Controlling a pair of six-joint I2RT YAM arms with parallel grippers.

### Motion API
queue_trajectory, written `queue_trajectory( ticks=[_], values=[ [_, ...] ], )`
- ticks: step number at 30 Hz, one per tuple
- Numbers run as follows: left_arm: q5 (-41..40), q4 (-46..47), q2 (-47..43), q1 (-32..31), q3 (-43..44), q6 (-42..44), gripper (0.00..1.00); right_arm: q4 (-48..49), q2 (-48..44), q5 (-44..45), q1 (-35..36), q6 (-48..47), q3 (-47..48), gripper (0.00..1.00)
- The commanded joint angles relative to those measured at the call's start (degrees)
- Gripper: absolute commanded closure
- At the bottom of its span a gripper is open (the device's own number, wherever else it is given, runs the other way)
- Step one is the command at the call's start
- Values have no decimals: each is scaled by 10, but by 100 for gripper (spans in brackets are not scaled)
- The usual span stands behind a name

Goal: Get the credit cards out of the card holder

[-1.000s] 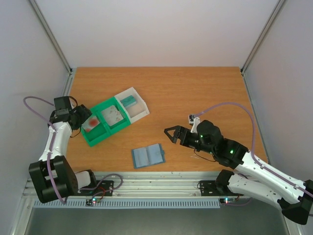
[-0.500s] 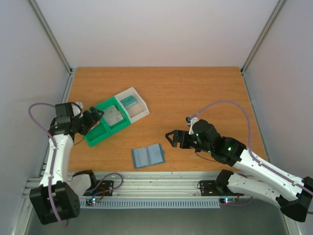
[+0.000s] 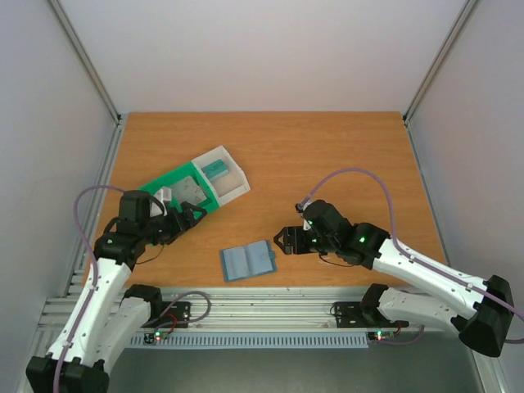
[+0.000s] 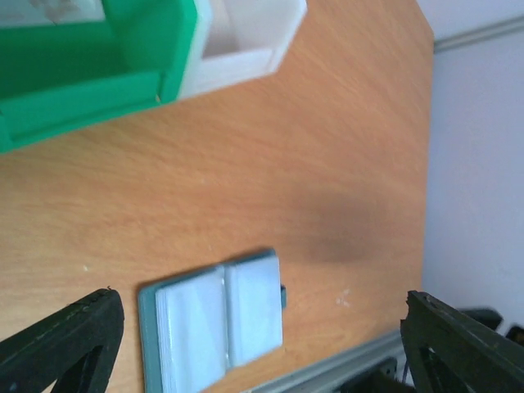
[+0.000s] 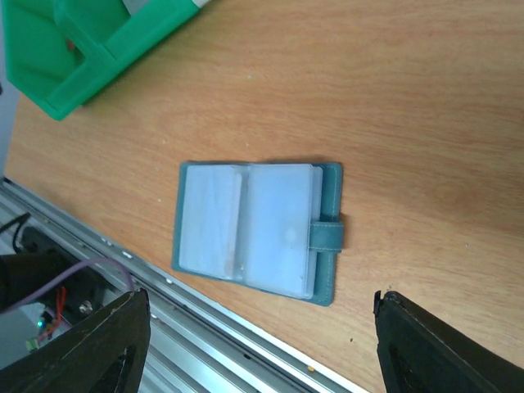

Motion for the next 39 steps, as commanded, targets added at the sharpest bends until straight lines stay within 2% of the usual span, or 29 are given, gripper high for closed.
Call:
queue_trajectory(
  ticks=[1, 4, 11, 14, 18, 22, 26, 31, 39],
  values=[
    [-25, 6, -40, -53, -28, -44, 8, -2, 26, -14, 1, -23, -5, 26],
    [-41, 30, -60, -97, -60, -67, 15, -1, 42, -17, 1, -24, -6, 33],
    [-83, 98, -44, -211, -104, -116, 18, 20, 83, -17, 1, -31, 6, 45],
    [-78, 143, -27, -241, -119, -123, 20, 37, 109, -10, 1, -31, 13, 46],
    [-69, 204, -18, -257, -150, -144, 22, 74, 158, -19, 1, -31, 27, 57],
    [-75, 221, -14, -259, -167, -152, 25, 91, 211, -52, 1, -36, 53, 65],
    [-82, 221, -15, -260, -173, -152, 27, 103, 243, -62, 1, -39, 59, 66],
    [-101, 221, -4, -260, -190, -150, 34, 110, 273, -74, 1, -43, 62, 67],
    [-92, 278, 67, -263, -211, -154, 40, 136, 308, -82, 1, -28, 35, 68]
  ],
)
